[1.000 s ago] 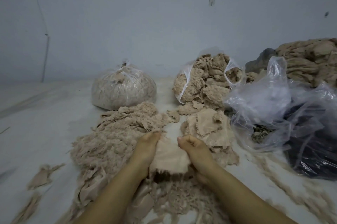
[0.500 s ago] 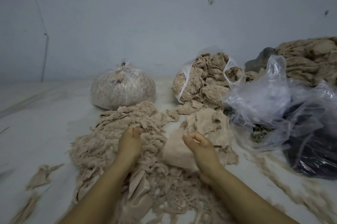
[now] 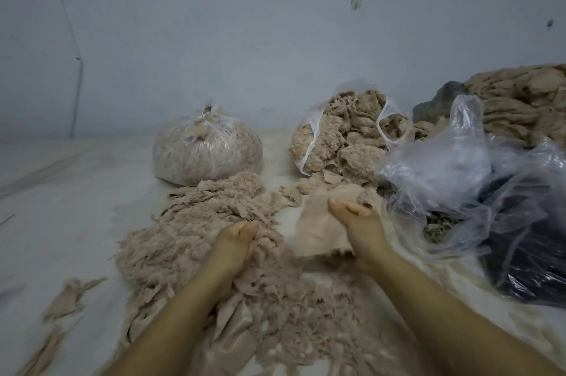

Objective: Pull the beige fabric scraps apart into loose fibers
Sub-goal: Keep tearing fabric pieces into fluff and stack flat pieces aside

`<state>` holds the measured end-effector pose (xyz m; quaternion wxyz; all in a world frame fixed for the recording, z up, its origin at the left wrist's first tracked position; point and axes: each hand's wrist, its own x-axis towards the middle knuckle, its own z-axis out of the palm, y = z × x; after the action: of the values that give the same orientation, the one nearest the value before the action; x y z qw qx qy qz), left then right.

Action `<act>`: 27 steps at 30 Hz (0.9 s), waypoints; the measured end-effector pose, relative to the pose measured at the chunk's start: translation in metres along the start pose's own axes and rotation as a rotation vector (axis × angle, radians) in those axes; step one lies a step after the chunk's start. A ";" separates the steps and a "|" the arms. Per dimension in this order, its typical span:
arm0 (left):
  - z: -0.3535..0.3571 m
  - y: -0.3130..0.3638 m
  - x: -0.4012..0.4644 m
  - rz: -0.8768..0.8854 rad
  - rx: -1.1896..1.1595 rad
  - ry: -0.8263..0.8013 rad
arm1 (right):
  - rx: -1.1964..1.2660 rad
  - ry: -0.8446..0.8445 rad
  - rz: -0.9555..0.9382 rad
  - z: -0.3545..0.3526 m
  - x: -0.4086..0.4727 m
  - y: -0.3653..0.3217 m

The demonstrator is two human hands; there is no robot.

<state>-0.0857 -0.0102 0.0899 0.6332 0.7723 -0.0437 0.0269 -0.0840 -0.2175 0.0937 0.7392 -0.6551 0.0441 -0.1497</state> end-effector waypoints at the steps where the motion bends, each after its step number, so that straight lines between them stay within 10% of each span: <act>1: -0.005 0.000 0.000 -0.005 0.032 -0.024 | -0.058 0.015 -0.032 -0.008 0.009 -0.006; 8: -0.027 -0.003 0.003 0.071 0.625 -0.392 | -1.075 0.204 -0.278 -0.031 0.046 -0.024; 14: -0.027 -0.012 -0.002 0.018 0.888 -0.574 | -1.014 -0.330 -0.099 0.027 -0.012 0.036; 22: -0.062 -0.009 -0.004 0.130 0.612 -0.294 | -0.862 -0.163 -0.425 0.029 -0.041 0.065; 27: -0.080 -0.020 -0.014 0.147 0.796 -0.643 | -0.969 -0.776 -0.624 0.005 -0.064 0.060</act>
<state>-0.0967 0.0723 0.0852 0.2411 0.9175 -0.2768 -0.1530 -0.1335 -0.1887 0.0270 0.2483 -0.8994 -0.3521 -0.0736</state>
